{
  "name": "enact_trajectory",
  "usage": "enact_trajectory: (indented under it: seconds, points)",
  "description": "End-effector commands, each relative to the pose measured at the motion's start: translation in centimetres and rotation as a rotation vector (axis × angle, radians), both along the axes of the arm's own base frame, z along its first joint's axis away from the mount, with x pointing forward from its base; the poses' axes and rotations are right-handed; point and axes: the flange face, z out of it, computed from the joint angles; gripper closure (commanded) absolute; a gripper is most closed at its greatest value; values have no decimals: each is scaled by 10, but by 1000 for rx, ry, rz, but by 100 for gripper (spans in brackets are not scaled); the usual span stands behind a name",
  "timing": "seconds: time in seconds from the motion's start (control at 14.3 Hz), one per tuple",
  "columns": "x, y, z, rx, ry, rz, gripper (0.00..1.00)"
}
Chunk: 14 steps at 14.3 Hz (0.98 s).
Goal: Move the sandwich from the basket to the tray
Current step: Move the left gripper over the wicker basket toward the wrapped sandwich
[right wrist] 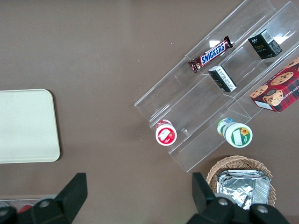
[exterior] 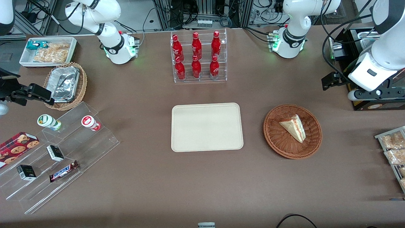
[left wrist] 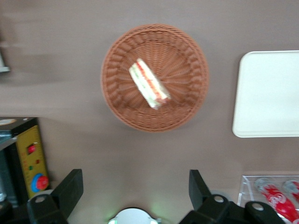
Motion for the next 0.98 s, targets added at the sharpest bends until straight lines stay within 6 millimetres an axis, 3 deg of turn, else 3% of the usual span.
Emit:
enact_trajectory:
  seconds: [0.0,0.14,0.35,0.56,0.91]
  points:
    - [2,-2,5,-46,-11,-26,0]
    - [5,-4,-1,-46,-4,-35,0]
    - [15,-4,-32,-34,50,-36,0]
    - [23,-6,-87,-15,55,-37,0]
    - [10,-3,-185,-6,-17,-25,0]
